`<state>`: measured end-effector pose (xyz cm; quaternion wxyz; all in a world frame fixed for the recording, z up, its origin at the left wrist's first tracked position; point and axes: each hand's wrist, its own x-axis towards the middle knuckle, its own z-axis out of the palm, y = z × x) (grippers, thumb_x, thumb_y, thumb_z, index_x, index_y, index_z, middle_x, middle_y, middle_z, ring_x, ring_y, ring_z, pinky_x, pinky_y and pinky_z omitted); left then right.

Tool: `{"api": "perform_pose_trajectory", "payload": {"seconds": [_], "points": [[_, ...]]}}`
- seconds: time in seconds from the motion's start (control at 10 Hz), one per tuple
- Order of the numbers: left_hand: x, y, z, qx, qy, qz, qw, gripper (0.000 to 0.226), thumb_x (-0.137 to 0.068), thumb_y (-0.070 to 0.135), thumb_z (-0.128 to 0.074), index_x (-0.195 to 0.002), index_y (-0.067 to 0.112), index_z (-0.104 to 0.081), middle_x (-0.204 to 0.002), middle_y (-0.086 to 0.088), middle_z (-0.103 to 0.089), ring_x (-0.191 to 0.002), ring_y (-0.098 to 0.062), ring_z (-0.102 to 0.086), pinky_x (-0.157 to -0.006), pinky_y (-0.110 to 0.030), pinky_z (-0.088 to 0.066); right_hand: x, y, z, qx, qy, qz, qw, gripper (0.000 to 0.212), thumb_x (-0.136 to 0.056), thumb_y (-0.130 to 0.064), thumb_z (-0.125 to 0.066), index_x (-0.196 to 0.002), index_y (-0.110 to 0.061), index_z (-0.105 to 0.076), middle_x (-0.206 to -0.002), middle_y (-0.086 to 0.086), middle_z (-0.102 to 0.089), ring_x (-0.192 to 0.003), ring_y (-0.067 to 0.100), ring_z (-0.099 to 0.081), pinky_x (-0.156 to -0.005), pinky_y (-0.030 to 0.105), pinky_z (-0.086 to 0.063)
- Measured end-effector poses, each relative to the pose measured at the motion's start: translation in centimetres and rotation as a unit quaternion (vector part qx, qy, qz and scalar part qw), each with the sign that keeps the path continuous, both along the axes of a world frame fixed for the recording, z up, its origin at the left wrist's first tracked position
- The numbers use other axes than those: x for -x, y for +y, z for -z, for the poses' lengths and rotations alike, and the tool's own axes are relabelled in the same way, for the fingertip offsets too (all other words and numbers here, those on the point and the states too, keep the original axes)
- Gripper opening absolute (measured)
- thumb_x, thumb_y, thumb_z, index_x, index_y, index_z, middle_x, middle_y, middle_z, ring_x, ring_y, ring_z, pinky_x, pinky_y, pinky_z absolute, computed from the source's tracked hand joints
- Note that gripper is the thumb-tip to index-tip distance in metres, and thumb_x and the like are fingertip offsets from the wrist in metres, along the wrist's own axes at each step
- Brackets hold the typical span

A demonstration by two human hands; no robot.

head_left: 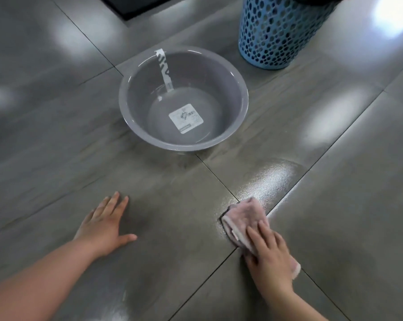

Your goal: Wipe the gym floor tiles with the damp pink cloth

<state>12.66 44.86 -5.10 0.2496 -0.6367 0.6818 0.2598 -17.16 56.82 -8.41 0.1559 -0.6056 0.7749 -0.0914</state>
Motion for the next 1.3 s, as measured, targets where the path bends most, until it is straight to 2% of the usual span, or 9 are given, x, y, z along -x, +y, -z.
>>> {"api": "perform_pose_trajectory", "payload": {"seconds": [0.1, 0.2, 0.3, 0.4, 0.5, 0.6, 0.7, 0.9, 1.3], "points": [[-0.3, -0.3, 0.0, -0.013, 0.003, 0.01, 1.0, 0.092, -0.082, 0.052, -0.053, -0.143, 0.022, 0.01, -0.155, -0.001, 0.017, -0.145, -0.02, 0.007, -0.119, -0.034, -0.008, -2.0, -2.3, -1.3, -0.016, -0.144, -0.062, 0.988, 0.048, -0.062, -0.029, -0.047, -0.109, -0.037, -0.051, -0.109, -0.008, -0.067, -0.091, 0.006, -0.047, -0.074, 0.012, -0.044], [-0.4, -0.2, -0.1, -0.019, 0.004, 0.015, 1.0, 0.091, -0.083, 0.052, -0.051, -0.143, 0.023, 0.012, -0.154, -0.001, 0.02, -0.144, -0.019, 0.009, -0.119, -0.035, -0.007, -2.1, -5.8, -4.2, 0.054, -0.349, 0.114, 0.928, 0.036, -0.077, -0.009, -0.049, -0.099, -0.037, -0.058, -0.09, 0.001, -0.062, -0.06, -0.006, -0.058, -0.06, 0.004, -0.047], [-0.5, 0.0, -0.2, -0.013, 0.006, 0.017, 1.0, 0.091, -0.084, 0.052, -0.049, -0.142, 0.023, 0.013, -0.154, -0.001, 0.021, -0.144, -0.019, 0.01, -0.118, -0.035, -0.007, -0.8, -9.7, -7.2, 0.167, -0.388, 0.191, 0.886, 0.035, -0.079, -0.017, -0.051, -0.107, -0.038, -0.053, -0.104, 0.013, -0.058, -0.059, 0.001, -0.062, -0.062, 0.031, -0.06], [-0.4, 0.1, -0.1, -0.006, 0.009, 0.017, 1.0, 0.09, -0.084, 0.053, -0.047, -0.142, 0.022, 0.014, -0.154, -0.003, 0.021, -0.144, -0.02, 0.011, -0.118, -0.036, -0.007, -1.1, -13.4, -10.0, 0.288, -0.319, 0.132, 0.893, 0.045, -0.074, -0.029, -0.046, -0.117, -0.042, -0.048, -0.129, -0.009, -0.046, -0.112, 0.027, -0.054, -0.103, 0.032, -0.043], [-0.6, 0.2, -0.1, -0.003, 0.016, 0.017, 1.0, 0.089, -0.084, 0.054, -0.046, -0.142, 0.021, 0.014, -0.154, -0.004, 0.021, -0.144, -0.021, 0.011, -0.119, -0.037, -0.006, -2.3, -17.0, -11.4, 0.297, -0.194, 0.038, 0.934, 0.051, -0.077, -0.023, -0.045, -0.122, 0.002, -0.051, -0.132, 0.022, -0.044, -0.121, 0.034, -0.043, -0.105, 0.012, -0.025], [-0.7, 0.2, 0.0, -0.012, 0.019, 0.01, 1.0, 0.089, -0.084, 0.054, -0.046, -0.142, 0.022, 0.014, -0.154, -0.003, 0.022, -0.144, -0.02, 0.013, -0.119, -0.037, -0.005, -3.8, -18.5, -10.1, 0.194, -0.111, -0.049, 0.974, 0.055, -0.077, -0.032, -0.04, -0.121, -0.002, -0.056, -0.136, 0.022, -0.046, -0.12, 0.043, -0.044, -0.102, 0.042, -0.036], [-0.5, -0.1, -0.1, -0.02, 0.022, 0.0, 1.0, 0.089, -0.084, 0.053, -0.046, -0.142, 0.022, 0.015, -0.153, -0.001, 0.022, -0.143, -0.019, 0.014, -0.119, -0.036, -0.004, -4.4, -18.3, -8.2, 0.133, -0.067, -0.084, 0.985, 0.058, -0.077, -0.038, -0.034, -0.119, -0.007, -0.059, -0.133, 0.017, -0.052, -0.121, 0.041, -0.045, -0.1, 0.053, -0.038], [-0.7, 0.0, -0.4, -0.013, 0.002, 0.023, 1.0, 0.089, -0.085, 0.054, -0.044, -0.141, 0.022, 0.017, -0.153, -0.001, 0.023, -0.144, -0.018, 0.013, -0.119, -0.034, -0.005, -3.6, -18.1, -8.8, 0.069, -0.019, -0.107, 0.992, 0.081, -0.068, -0.059, -0.022, -0.138, -0.022, -0.039, -0.15, 0.002, -0.032, -0.14, 0.026, -0.021, -0.113, 0.036, -0.006], [-1.1, -1.6, -2.3, -0.037, -0.008, 0.046, 0.998, 0.076, -0.088, 0.05, -0.041, -0.143, 0.026, 0.005, -0.156, 0.001, 0.008, -0.145, -0.017, -0.007, -0.118, -0.033, -0.017, 1.3, -16.5, -10.0, 0.109, -0.049, -0.05, 0.992, 0.077, -0.072, -0.059, -0.031, -0.13, -0.011, -0.048, -0.143, 0.011, -0.041, -0.134, 0.026, -0.028, -0.109, 0.033, -0.006]]}}
